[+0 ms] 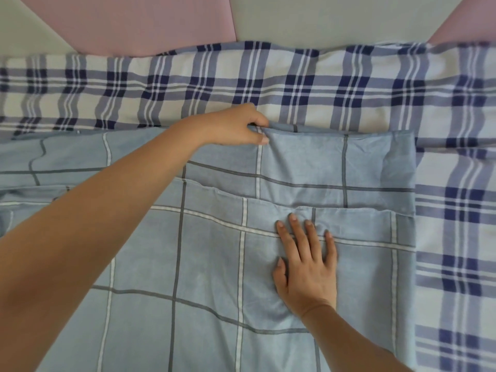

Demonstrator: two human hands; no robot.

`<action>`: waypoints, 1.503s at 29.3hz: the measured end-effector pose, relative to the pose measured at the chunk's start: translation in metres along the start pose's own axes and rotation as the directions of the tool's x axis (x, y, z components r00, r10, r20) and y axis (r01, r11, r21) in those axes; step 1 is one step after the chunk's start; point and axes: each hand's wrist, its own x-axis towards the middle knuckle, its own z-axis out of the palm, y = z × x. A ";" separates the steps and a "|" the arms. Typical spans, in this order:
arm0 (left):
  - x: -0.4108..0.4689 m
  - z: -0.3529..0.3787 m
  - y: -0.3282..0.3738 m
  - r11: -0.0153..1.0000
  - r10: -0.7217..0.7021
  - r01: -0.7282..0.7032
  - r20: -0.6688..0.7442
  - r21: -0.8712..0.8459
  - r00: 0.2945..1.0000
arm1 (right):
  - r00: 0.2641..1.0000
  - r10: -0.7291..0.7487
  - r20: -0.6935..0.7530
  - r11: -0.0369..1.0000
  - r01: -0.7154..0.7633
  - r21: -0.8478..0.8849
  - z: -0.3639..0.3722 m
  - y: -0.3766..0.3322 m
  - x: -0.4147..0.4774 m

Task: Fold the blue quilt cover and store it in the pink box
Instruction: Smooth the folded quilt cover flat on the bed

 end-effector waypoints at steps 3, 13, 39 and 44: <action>0.004 0.008 -0.004 0.994 0.067 -0.049 -0.181 0.102 0.981 | 1.000 -0.004 -0.001 1.000 0.004 -0.005 0.001 0.002 -0.001; 0.027 0.092 -0.024 0.889 0.085 0.292 -0.756 0.352 0.649 | 0.999 0.026 0.040 1.000 -0.027 0.013 0.003 -0.007 0.000; 0.042 0.094 -0.027 0.845 0.113 0.350 -0.776 0.404 0.621 | 0.838 -0.208 -0.504 0.930 0.328 0.163 -0.041 0.216 0.172; 0.035 0.075 -0.010 0.880 -0.011 0.329 -0.679 0.342 0.734 | 0.874 -0.189 -0.448 0.944 0.287 0.161 -0.049 0.217 0.175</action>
